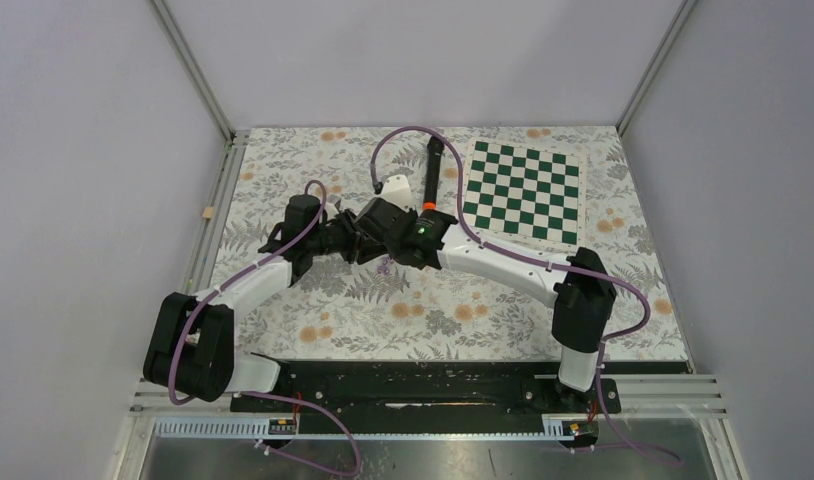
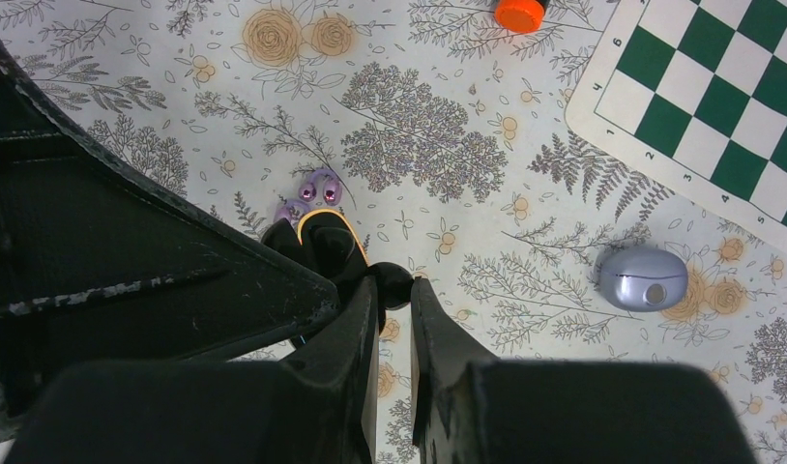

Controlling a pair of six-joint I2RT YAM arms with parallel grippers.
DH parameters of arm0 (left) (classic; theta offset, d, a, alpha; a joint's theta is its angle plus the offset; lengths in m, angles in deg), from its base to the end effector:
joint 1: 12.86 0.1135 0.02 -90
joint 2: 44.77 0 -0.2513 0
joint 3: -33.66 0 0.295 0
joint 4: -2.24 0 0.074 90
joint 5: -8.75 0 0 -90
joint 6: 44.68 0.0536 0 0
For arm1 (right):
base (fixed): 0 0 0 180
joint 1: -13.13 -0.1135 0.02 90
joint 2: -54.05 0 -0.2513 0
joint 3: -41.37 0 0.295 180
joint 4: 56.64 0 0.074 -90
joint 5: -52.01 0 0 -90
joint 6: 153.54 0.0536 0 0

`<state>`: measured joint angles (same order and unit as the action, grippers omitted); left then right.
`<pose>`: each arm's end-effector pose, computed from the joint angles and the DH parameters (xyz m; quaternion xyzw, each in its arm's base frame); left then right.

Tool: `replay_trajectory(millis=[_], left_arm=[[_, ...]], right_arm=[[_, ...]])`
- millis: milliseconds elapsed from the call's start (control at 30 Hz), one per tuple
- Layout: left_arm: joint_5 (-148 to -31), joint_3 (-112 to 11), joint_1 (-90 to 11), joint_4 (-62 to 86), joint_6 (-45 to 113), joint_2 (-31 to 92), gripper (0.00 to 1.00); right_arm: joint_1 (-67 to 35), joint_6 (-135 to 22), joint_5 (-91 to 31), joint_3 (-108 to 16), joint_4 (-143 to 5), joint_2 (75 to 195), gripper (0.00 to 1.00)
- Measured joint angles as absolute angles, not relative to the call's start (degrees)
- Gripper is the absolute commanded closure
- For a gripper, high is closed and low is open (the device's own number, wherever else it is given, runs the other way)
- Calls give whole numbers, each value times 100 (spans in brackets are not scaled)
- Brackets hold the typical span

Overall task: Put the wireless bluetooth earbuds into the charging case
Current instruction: Insert the left earbud into the left side groove of the charging case.

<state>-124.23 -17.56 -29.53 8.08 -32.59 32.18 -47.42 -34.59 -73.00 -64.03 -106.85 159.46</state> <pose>0.3013 -0.1284 0.1710 -0.2598 0.7900 -0.5506 0.0731 0.2516 0.3830 0.2651 -0.1457 0.8908 0.0276 0.4296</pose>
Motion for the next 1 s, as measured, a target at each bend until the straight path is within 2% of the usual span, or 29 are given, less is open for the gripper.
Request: replay_trajectory(millis=[1000], left_arm=[[-12383,-1748,-2953,994,-3257,3220,100]], right_arm=[[-4910,-3803,-7496,-6425,-10683,16088,100]])
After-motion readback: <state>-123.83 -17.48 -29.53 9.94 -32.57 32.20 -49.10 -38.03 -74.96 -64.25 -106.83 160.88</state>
